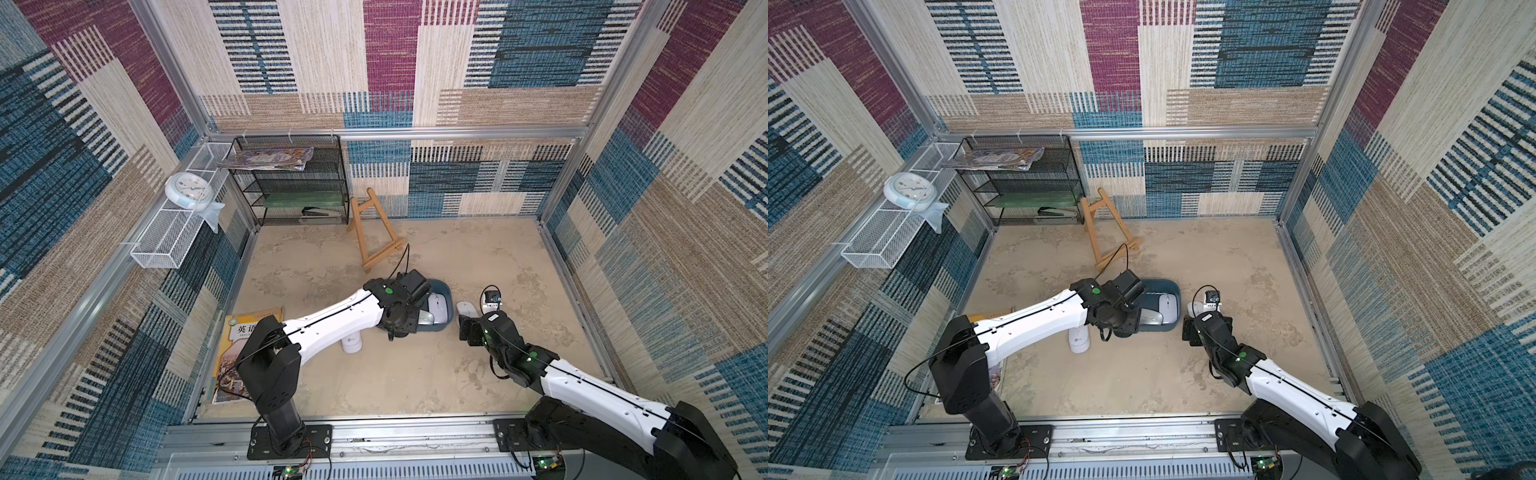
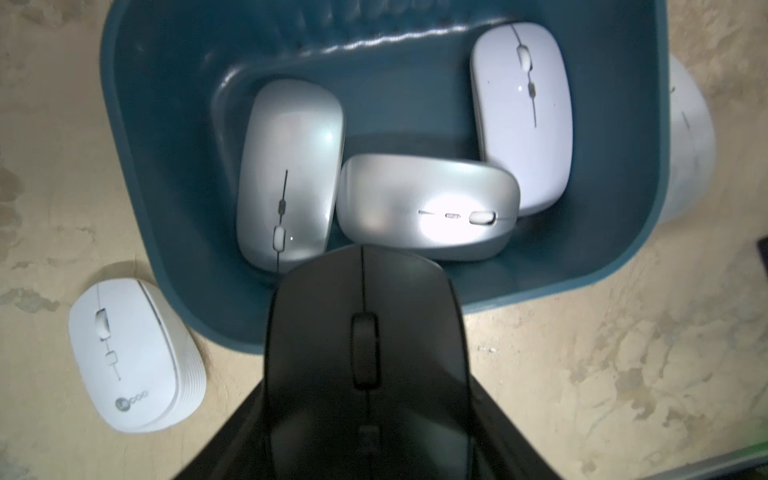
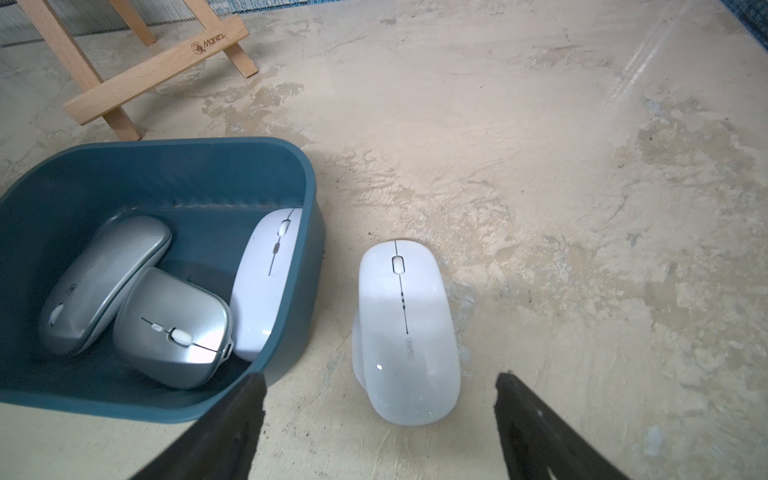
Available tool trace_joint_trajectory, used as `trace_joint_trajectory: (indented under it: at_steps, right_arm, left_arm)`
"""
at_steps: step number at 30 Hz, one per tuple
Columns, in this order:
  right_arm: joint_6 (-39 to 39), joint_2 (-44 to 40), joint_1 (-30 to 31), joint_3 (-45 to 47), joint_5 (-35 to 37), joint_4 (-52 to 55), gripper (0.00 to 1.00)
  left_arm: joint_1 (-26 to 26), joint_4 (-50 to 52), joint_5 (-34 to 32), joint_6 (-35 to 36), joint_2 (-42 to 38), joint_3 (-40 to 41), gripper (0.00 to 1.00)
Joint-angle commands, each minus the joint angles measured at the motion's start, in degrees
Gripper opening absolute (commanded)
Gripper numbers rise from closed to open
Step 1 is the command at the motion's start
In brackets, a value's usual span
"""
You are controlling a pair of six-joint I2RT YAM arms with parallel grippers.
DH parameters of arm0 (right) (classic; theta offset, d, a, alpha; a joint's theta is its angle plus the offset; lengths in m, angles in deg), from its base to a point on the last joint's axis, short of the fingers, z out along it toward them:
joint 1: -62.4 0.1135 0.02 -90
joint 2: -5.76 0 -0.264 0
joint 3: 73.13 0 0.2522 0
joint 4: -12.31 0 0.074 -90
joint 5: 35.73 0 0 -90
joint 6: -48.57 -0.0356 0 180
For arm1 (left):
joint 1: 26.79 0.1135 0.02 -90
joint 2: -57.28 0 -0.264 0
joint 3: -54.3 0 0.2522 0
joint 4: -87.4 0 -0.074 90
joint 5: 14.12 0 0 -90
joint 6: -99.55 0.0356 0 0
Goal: Take out the mouse from the storage box
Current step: Place the mouse at the center of the board.
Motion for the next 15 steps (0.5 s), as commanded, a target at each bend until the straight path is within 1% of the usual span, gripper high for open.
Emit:
trace_joint_trajectory:
  at_steps: [1,4,8,15]
  right_arm:
    - [0.7,0.5,0.0,-0.8,-0.3,-0.1,0.90]
    - [1.0,0.9,0.0,-0.9,-0.8,-0.4,0.90]
    - [0.9,2.8,0.0,-1.9,-0.9,0.2,0.90]
    - [1.3,5.2,0.0,-3.7,-1.6,1.8,0.89]
  left_arm:
    - [-0.9,-0.1,-0.5,-2.8,-3.0,3.6,0.60]
    - [-2.4,-0.3,-1.6,-4.4,-5.7,7.6,0.60]
    - [-3.7,-0.5,-1.5,-6.8,-8.3,12.7,0.60]
    - [-4.2,-1.4,-0.9,-7.1,-13.6,19.2,0.60]
